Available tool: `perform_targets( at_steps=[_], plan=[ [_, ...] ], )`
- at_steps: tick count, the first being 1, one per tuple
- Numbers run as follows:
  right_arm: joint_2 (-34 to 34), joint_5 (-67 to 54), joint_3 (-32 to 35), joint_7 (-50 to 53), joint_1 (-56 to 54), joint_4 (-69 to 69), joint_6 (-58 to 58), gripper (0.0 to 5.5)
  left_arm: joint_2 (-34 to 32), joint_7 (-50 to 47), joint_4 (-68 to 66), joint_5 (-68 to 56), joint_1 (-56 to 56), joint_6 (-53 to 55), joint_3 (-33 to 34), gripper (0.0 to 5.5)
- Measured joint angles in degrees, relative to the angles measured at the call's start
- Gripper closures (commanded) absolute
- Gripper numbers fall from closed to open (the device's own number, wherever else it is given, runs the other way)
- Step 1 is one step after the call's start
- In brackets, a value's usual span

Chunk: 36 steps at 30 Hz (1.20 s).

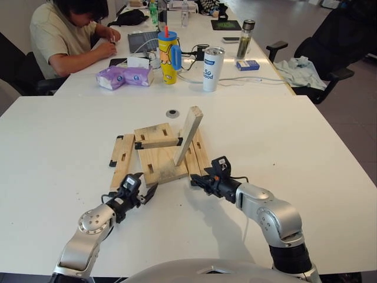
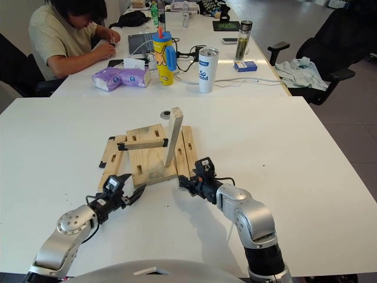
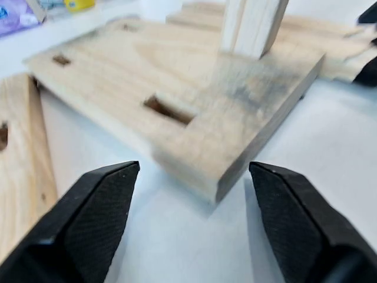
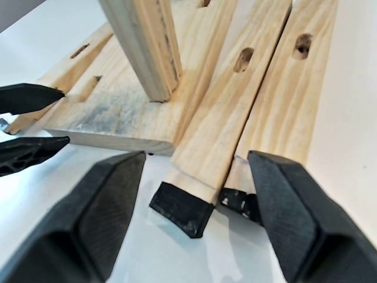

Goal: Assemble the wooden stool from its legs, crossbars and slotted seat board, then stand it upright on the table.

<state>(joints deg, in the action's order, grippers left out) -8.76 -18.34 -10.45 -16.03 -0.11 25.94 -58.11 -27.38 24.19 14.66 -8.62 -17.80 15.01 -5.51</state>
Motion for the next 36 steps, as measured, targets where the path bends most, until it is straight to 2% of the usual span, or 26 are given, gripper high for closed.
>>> perform_targets(
  at_steps=[11, 26, 32, 36],
  plan=[
    [2.27, -0.22, -1.17, 2.12, -2.76, -2.37, -3.35, 2.28, 0.53, 0.78, -3.67, 2.02, 4.73, 0.49, -1.59, 2.02],
    [-1.04, 3.91, -1.91, 4.62, -8.96, -7.43, -5.41, 2.28, 5.75, -0.53, -11.00, 4.22, 10.85, -2.66, -4.57, 2.02],
    [-1.52, 6.10, -6.02, 4.84, -10.43, -9.63, -7.00, 2.28, 6.73, -0.95, -12.11, 4.31, 11.60, -3.04, -4.57, 2.02],
    [-1.43, 8.08, -7.17, 5.75, -11.27, -11.43, -5.45, 2.89, 6.75, -0.81, -12.33, 4.31, 12.09, -2.81, -4.58, 2.02]
  ],
)
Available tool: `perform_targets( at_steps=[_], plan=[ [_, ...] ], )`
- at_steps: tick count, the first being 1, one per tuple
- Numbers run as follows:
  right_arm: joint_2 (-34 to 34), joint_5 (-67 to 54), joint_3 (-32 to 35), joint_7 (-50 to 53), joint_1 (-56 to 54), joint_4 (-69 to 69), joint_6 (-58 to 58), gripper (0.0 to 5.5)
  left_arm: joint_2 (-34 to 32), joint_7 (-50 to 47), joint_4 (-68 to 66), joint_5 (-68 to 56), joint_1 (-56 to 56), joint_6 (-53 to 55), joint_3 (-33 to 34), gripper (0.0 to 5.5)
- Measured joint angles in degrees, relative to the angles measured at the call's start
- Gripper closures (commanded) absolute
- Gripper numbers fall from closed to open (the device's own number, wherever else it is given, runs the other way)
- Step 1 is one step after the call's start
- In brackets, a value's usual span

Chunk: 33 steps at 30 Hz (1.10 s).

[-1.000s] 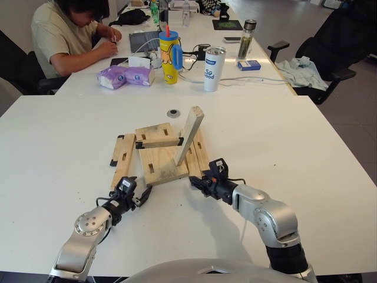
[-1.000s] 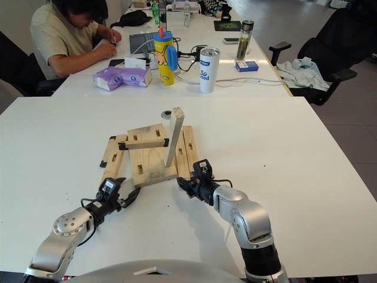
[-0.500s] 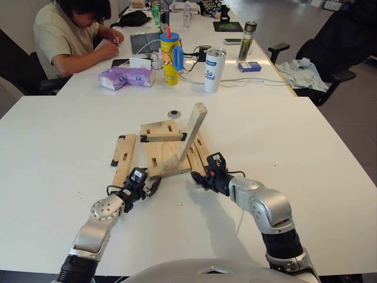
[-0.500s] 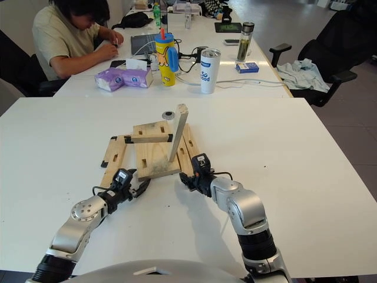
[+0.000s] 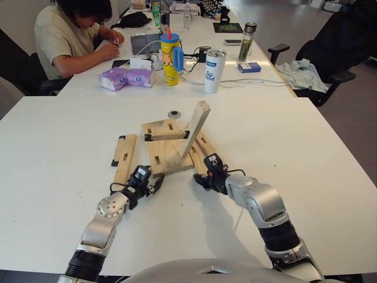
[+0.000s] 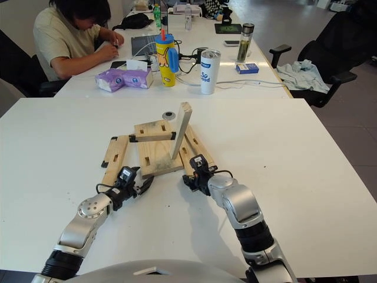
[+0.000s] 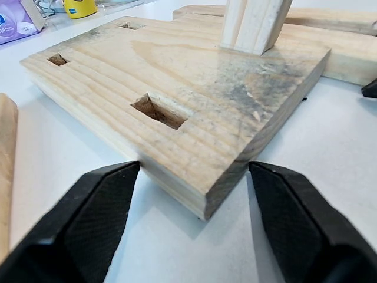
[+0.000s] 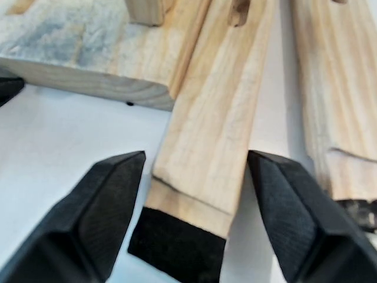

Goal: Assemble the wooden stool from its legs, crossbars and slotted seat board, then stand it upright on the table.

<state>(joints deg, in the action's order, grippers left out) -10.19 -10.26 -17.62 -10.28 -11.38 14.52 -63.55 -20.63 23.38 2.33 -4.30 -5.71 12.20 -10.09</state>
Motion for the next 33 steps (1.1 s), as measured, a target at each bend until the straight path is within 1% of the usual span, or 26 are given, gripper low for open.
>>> perform_targets(
  at_steps=[2, 4, 11, 13, 18, 21, 23, 24, 25, 26, 27, 30, 33],
  plan=[
    [0.74, 0.86, 0.79, 0.92, -0.10, -1.65, 1.93, 3.22, -0.02, 0.37, -0.13, 0.00, 0.23, 0.11, 0.04, 2.02],
    [1.35, 0.91, 2.07, 1.65, -0.07, -2.91, 3.83, 3.42, -0.05, 0.45, -0.13, -0.01, 0.35, 0.25, 0.06, 2.02],
    [3.71, 0.77, 4.27, 1.76, 1.87, -4.01, 10.21, 3.42, -0.02, 1.42, 1.39, -1.74, 0.00, 1.68, 1.58, 2.02],
    [5.04, 0.39, 6.10, 1.79, 2.59, -3.98, 12.34, 3.42, 0.02, 2.12, 2.11, -2.93, -0.73, 1.67, 2.76, 2.02],
    [7.70, -0.52, 11.43, 3.02, 2.84, -0.03, 20.68, 3.42, 0.18, 4.40, 7.01, -10.34, -1.30, 1.63, 8.84, 2.02],
    [8.67, -1.85, 15.42, 3.38, 2.57, 2.07, 25.66, 3.42, -0.35, 6.66, 9.40, -16.06, -1.25, 6.19, 11.66, 2.02],
    [8.68, -2.62, 18.13, 3.08, 1.43, 3.21, 29.38, 3.42, -2.08, 9.46, 10.79, -19.33, -1.40, 10.07, 12.58, 2.02],
    [7.54, -2.77, 19.11, 1.83, -0.11, 3.62, 31.68, 3.42, -4.10, 12.39, 12.06, -22.73, -1.63, 13.72, 13.15, 1.84],
    [6.76, -3.82, 19.73, 0.67, -1.37, 3.78, 32.60, 3.42, -5.47, 14.24, 12.81, -24.60, -1.88, 15.65, 13.62, 1.78],
    [6.15, -4.89, 20.59, -0.41, -2.72, 3.97, 33.21, 3.42, -6.73, 15.76, 13.55, -26.50, -2.14, 17.50, 14.27, 1.58],
    [5.53, -9.22, 22.69, -2.91, -4.71, 4.25, 33.11, 3.42, -8.53, 18.70, 14.89, -31.17, -2.65, 21.14, 16.14, 1.43],
    [4.48, -20.06, 26.56, -8.03, -7.91, 5.58, 29.71, 3.42, -11.69, 22.93, 17.33, -41.33, -2.98, 28.19, 20.49, 0.98],
    [-0.03, -34.41, 31.04, -14.81, -10.44, 6.88, 23.40, 3.42, -15.31, 25.72, 19.28, -52.22, -2.31, 35.04, 25.31, 0.52]
  ],
)
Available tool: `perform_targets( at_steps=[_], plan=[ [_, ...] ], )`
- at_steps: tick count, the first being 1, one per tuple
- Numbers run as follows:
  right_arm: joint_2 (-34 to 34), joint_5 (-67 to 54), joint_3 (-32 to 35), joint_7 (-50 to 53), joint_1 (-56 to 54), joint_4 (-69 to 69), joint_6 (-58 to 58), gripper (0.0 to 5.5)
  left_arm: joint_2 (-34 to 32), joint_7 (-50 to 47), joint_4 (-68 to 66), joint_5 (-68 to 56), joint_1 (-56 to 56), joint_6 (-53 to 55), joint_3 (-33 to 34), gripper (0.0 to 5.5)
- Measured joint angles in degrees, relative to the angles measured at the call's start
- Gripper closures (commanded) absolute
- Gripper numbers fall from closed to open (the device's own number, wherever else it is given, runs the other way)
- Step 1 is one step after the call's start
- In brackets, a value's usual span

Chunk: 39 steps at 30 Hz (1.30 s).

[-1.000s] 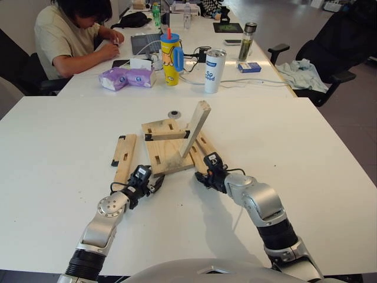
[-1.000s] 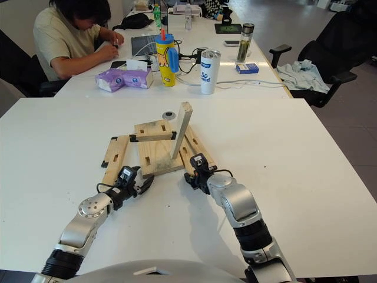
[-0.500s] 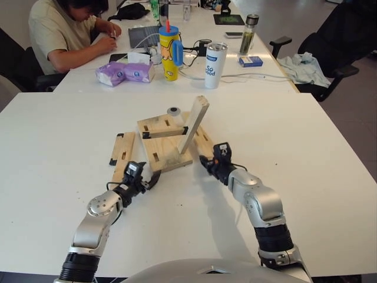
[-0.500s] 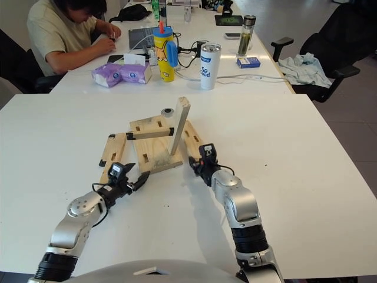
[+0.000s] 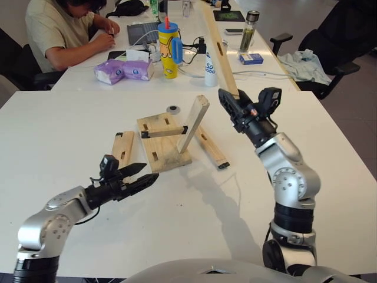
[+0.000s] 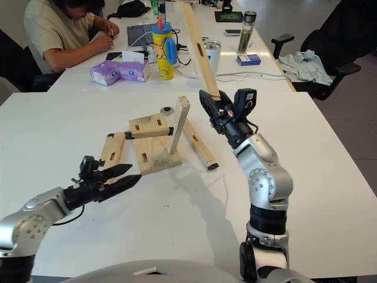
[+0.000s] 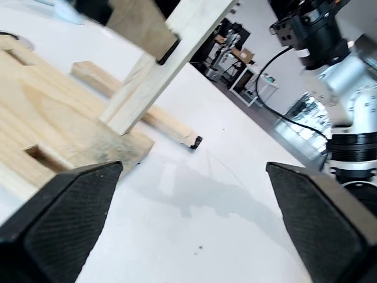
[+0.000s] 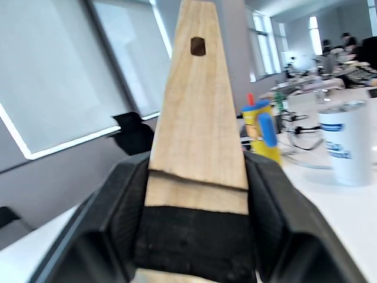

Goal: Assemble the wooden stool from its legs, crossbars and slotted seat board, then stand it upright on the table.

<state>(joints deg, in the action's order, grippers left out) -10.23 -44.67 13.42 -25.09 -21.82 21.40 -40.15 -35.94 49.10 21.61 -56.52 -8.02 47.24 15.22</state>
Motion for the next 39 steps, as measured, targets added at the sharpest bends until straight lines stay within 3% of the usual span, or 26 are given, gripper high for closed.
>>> perform_targets(
  at_steps=[2, 9, 17, 26, 36, 39],
  plan=[
    [-2.66, -7.56, 1.99, -2.70, -0.34, 0.57, -3.54, 3.42, -0.85, -0.12, 0.35, -5.14, 1.55, 2.17, 1.87, 0.19],
    [-15.94, -38.16, 5.17, -12.46, -0.13, 1.82, -18.35, 3.42, -2.13, -12.41, 1.11, -34.42, 16.34, 6.30, 5.64, 0.15],
    [-18.26, -44.12, 0.86, -15.11, 5.49, 3.47, -20.08, 3.42, -2.77, -22.44, -0.58, -47.15, 23.34, 4.90, 4.61, 0.15],
    [-21.31, -43.20, -1.66, -18.85, 11.10, 5.64, -19.54, 3.42, -4.46, -25.78, -1.03, -55.07, 26.97, 3.57, 4.48, 1.64],
    [-22.10, -34.75, -4.68, -24.49, 12.90, 6.16, -15.64, 3.42, -6.19, -25.59, -1.25, -55.11, 26.02, 4.52, 4.00, 3.30],
    [-22.67, -34.45, -4.84, -24.80, 13.02, 6.01, -15.59, 3.42, -6.86, -24.02, -1.47, -53.19, 24.86, 5.03, 4.14, 3.37]
  ],
)
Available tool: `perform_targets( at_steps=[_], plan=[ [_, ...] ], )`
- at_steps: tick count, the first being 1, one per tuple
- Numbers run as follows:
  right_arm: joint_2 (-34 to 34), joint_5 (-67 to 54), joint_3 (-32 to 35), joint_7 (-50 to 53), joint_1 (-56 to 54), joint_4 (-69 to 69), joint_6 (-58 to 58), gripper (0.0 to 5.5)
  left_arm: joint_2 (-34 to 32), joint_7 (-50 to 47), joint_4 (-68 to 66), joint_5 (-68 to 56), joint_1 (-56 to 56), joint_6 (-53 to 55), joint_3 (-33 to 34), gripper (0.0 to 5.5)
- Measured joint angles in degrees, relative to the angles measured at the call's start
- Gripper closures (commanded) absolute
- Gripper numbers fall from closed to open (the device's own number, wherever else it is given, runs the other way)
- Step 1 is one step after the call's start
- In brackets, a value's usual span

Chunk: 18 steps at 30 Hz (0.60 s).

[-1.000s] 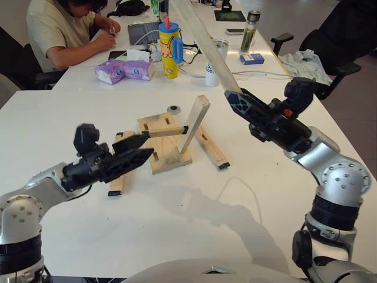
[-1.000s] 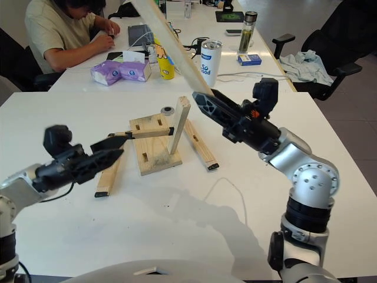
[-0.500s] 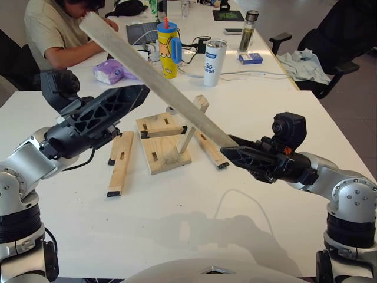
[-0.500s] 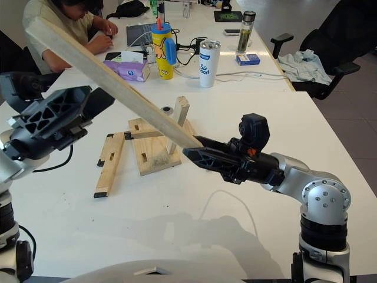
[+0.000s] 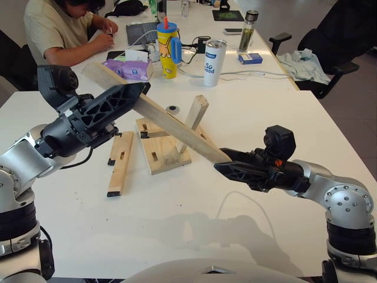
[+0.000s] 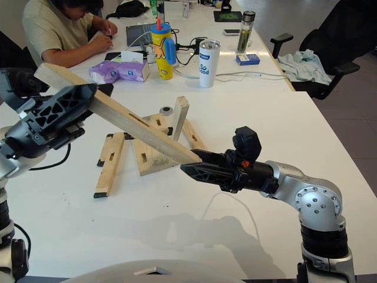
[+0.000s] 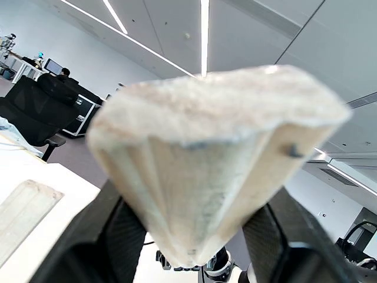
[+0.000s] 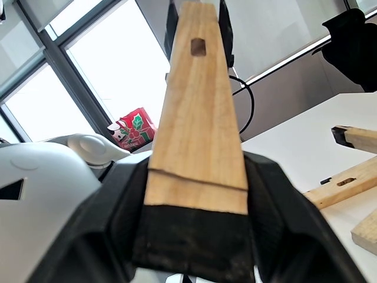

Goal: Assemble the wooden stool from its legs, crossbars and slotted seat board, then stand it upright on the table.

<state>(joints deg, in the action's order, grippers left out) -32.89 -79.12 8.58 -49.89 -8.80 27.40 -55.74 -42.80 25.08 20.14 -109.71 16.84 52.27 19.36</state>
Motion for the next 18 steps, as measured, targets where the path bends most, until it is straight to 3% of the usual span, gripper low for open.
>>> perform_targets(
  at_steps=[5, 6, 14, 18],
  plan=[
    [-0.03, -0.64, 0.12, 0.11, -0.16, -1.97, 0.00, 3.42, -0.74, 2.81, -0.99, 2.99, -1.62, 0.91, 0.41, 3.42],
    [-0.01, -0.87, 0.15, 0.28, -0.33, -2.58, -0.01, 3.05, -0.78, 3.14, -1.19, 3.55, -1.85, 1.06, 0.46, 3.43],
    [0.41, 1.07, -0.14, 2.02, 0.85, -4.94, 1.08, 1.71, -2.60, 6.84, -3.70, 9.11, -5.71, 2.31, 3.37, 3.44],
    [0.41, 15.69, -5.97, 3.02, 3.55, -6.83, 6.37, 1.51, -7.84, 12.11, -6.04, 16.70, -10.24, 4.27, 6.95, 3.44]
  ],
)
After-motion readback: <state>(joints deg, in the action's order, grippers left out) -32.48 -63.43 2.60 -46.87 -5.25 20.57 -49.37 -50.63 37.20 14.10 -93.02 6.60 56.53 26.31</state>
